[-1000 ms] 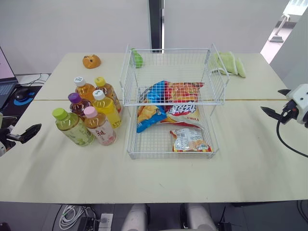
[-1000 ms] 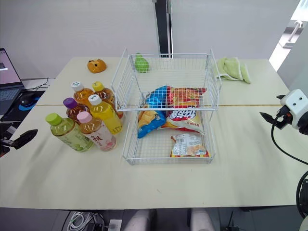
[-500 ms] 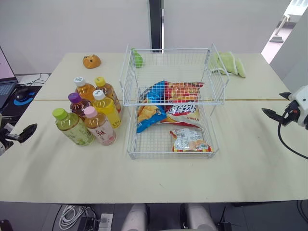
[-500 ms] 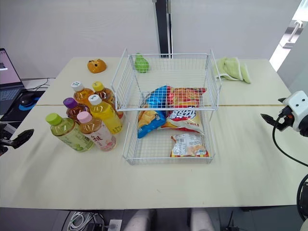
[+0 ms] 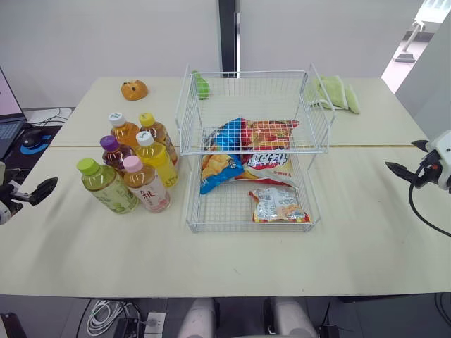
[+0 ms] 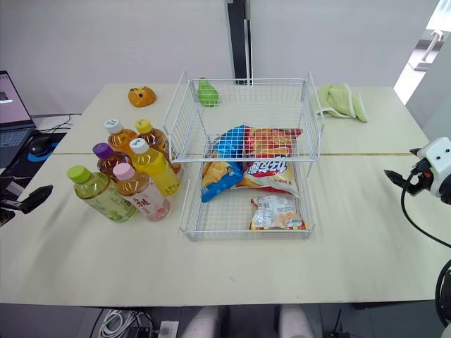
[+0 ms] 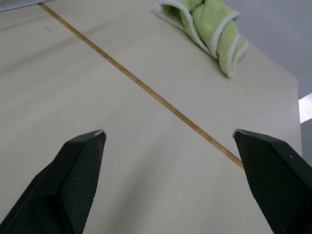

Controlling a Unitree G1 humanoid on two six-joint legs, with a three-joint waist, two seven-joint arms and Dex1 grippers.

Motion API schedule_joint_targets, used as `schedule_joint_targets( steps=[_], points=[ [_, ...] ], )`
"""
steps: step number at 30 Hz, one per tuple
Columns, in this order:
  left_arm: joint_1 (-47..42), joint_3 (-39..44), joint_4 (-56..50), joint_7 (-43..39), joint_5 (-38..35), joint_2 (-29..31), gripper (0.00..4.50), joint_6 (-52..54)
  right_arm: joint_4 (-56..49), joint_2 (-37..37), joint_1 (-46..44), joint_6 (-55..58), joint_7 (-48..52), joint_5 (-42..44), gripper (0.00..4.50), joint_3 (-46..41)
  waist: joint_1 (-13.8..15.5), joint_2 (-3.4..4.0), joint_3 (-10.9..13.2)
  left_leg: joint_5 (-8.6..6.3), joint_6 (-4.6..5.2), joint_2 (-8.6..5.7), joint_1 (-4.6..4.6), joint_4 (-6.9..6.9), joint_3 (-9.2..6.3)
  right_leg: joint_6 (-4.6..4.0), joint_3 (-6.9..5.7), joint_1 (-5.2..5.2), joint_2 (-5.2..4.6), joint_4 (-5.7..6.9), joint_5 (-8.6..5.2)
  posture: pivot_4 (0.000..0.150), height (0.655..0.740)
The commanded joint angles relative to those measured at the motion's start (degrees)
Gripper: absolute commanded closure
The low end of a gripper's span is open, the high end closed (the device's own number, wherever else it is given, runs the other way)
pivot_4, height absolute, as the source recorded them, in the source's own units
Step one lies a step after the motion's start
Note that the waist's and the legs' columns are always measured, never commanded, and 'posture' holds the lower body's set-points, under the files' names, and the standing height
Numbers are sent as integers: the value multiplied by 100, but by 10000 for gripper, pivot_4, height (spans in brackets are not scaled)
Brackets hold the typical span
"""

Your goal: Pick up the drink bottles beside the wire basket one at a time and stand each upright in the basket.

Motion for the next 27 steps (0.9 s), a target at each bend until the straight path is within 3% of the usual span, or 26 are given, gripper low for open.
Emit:
schedule_joint_targets(
  steps=[1, 9, 15, 20, 27],
  points=[
    [-112, 190, 33, -141, -201, 190, 116, -36, -145, -178, -123, 212, 424, 325, 0, -235, -4, 0, 0, 0, 0, 0, 0, 0, 0, 0, 0, 0, 0, 0, 0, 1500, 7400],
    [-19, 302, -36, -280, -469, 140, 116, 98, -751, -131, -209, 856, 1371, 1085, 0, -578, -8, 0, 0, 0, 0, 2, 1, 0, 0, 0, 1, 0, 1, 0, 0, 1500, 7400],
    [139, 340, -186, -148, -546, -54, 116, 74, -2472, 60, -406, 1847, 1286, 1627, 0, -573, -34, 1, 0, 0, 0, 4, 1, 0, -2, -2, 0, -2, 2, 4, 1, 1500, 7400],
    [298, 343, -312, -10, -533, -237, 116, 34, -4562, 225, -683, 3386, 962, 2510, 0, -513, -30, 1, 0, -1, -1, 7, -7, 1, -6, -3, -1, -12, 1, 5, 2, 1500, 7400],
    [348, 291, -511, 76, -525, -427, 116, 87, -6269, 449, -1264, 5105, 601, 3881, 0, -440, 24, -4, -3, -2, -2, 6, -13, 3, -11, -4, -3, -15, -4, 2, 3, 1500, 7400]
  ],
)
